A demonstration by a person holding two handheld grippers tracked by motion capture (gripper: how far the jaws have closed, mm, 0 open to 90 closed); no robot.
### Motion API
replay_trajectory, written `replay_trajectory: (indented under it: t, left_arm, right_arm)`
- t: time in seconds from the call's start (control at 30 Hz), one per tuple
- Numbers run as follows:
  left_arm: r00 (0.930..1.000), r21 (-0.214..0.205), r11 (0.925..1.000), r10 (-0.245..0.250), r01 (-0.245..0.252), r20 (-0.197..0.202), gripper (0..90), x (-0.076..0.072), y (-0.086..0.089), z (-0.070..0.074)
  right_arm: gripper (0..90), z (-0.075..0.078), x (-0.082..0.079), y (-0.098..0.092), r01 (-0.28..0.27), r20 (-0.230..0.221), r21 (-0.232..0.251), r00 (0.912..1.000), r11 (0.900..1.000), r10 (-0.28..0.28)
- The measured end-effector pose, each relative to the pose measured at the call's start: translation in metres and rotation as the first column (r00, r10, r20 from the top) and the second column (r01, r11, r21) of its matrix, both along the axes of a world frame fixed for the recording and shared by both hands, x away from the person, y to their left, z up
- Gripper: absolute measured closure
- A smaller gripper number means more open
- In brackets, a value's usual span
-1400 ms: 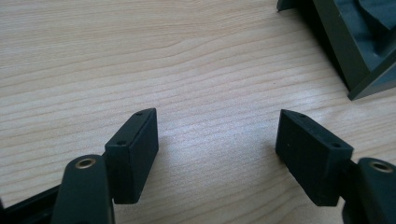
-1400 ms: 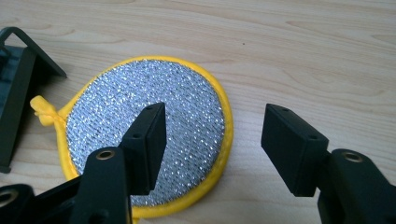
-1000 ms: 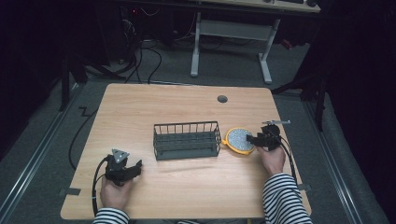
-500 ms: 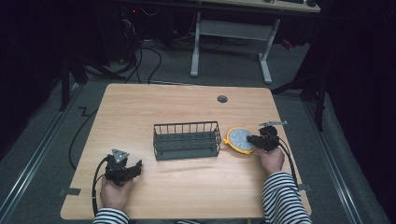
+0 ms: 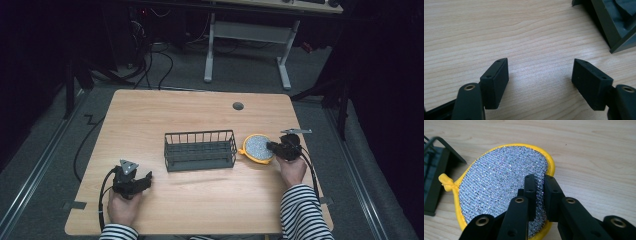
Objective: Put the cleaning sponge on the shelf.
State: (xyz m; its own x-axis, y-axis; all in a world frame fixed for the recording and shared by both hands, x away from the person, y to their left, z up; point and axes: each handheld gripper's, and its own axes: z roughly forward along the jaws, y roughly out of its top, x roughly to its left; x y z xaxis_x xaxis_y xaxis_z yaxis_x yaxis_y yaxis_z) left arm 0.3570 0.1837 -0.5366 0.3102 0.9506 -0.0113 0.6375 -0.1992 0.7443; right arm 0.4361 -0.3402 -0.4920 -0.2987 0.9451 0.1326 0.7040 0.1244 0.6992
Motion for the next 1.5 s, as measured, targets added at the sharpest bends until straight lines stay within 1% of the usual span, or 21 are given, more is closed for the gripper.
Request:
replay_trajectory:
  t: [0.03, 0.17, 0.2, 0.27, 0.37, 0.47, 0.6, 0.67, 0.7, 0.77, 0.9, 0.97, 1.0, 1.13, 1.17, 1.23, 1.33, 1.5]
  left_arm:
    - [1.0000, 0.001, 1.0000, 0.000, 0.000, -0.001, 30.2, 0.000, 0.000, 0.000]
    - [1.0000, 0.001, 1.0000, 0.000, 0.000, -0.001, 30.2, 0.000, 0.000, 0.000]
    - [1.0000, 0.001, 1.0000, 0.000, 0.000, -0.001, 30.2, 0.000, 0.000, 0.000]
    - [1.0000, 0.001, 1.0000, 0.001, -0.001, -0.001, 30.2, 0.000, 0.000, 0.000]
    - [1.0000, 0.000, 1.0000, 0.000, 0.000, -0.002, 30.2, 0.000, 0.000, 0.000]
    - [1.0000, 0.000, 1.0000, 0.000, 0.000, -0.002, 30.2, 0.000, 0.000, 0.000]
    - [1.0000, 0.000, 1.0000, 0.000, 0.000, -0.001, 30.2, 0.000, 0.000, 0.000]
    - [1.0000, 0.001, 1.0000, 0.001, -0.001, -0.001, 30.2, -0.001, 0.000, 0.000]
    - [1.0000, 0.001, 1.0000, 0.001, -0.001, -0.001, 30.3, -0.001, 0.000, 0.000]
    - [1.0000, 0.001, 1.0000, 0.001, -0.001, -0.001, 30.2, 0.000, 0.000, 0.000]
    - [1.0000, 0.000, 1.0000, 0.001, -0.001, -0.001, 30.3, -0.001, 0.000, 0.000]
    - [1.0000, 0.000, 1.0000, 0.001, -0.001, -0.001, 30.3, -0.001, 0.000, 0.000]
    - [1.0000, 0.000, 1.0000, 0.001, -0.001, -0.001, 30.3, 0.000, 0.000, 0.000]
    - [1.0000, 0.000, 1.0000, 0.001, -0.001, -0.001, 30.3, -0.001, 0.000, 0.000]
    - [1.0000, 0.000, 1.0000, 0.001, -0.001, -0.001, 30.4, -0.001, 0.000, 0.000]
    - [1.0000, 0.001, 1.0000, 0.000, 0.000, -0.001, 30.6, -0.001, -0.001, 0.000]
    - [1.0000, 0.000, 1.0000, -0.001, 0.001, -0.001, 30.8, -0.001, -0.001, 0.000]
    - [1.0000, 0.000, 1.0000, -0.001, 0.001, -0.001, 30.8, -0.001, -0.001, 0.000]
  right_arm:
    - [82.4, 0.002, -0.001, -0.001, 0.000, 0.008, 0.003, 1.0000, 1.0000, 0.000]
    - [82.3, 0.011, -0.008, -0.001, -0.023, 0.042, -0.035, 0.9988, 0.9991, 0.024]
    - [82.3, 0.013, -0.010, -0.001, -0.028, 0.050, -0.021, 0.9983, 0.9994, 0.029]
    - [82.3, 0.016, -0.012, -0.002, -0.030, 0.056, -0.010, 0.9979, 0.9995, 0.031]
    - [82.2, 0.018, -0.013, -0.004, -0.038, 0.065, -0.003, 0.9972, 0.9993, 0.038]
    - [82.2, 0.024, -0.016, -0.008, -0.032, 0.070, 0.019, 0.9971, 0.9993, 0.031]
    - [82.2, 0.031, -0.020, -0.012, -0.029, 0.086, 0.035, 0.9959, 0.9990, 0.026]
    - [82.2, 0.033, -0.021, -0.012, -0.034, 0.089, 0.036, 0.9956, 0.9988, 0.031]
    - [82.2, 0.034, -0.021, -0.012, -0.037, 0.087, 0.028, 0.9956, 0.9989, 0.034]
    - [82.2, 0.039, -0.022, -0.012, -0.037, 0.092, 0.018, 0.9951, 0.9991, 0.036]
    - [82.2, 0.047, -0.023, -0.012, -0.039, 0.101, 0.012, 0.9941, 0.9992, 0.038]
    - [82.2, 0.052, -0.023, -0.011, -0.038, 0.112, 0.025, 0.9931, 0.9990, 0.035]
    - [82.2, 0.056, -0.024, -0.011, -0.040, 0.120, 0.020, 0.9921, 0.9990, 0.038]
    - [82.2, 0.069, -0.025, -0.007, -0.054, 0.149, 0.015, 0.9875, 0.9984, 0.051]
    - [82.2, 0.073, -0.025, -0.005, -0.061, 0.150, 0.016, 0.9871, 0.9980, 0.058]
    - [82.1, 0.079, -0.025, 0.001, -0.075, 0.161, 0.002, 0.9843, 0.9972, 0.074]
    - [82.1, 0.087, -0.023, 0.010, -0.098, 0.176, -0.001, 0.9796, 0.9952, 0.097]
    - [82.0, 0.097, -0.016, 0.029, -0.131, 0.190, -0.004, 0.9732, 0.9913, 0.130]
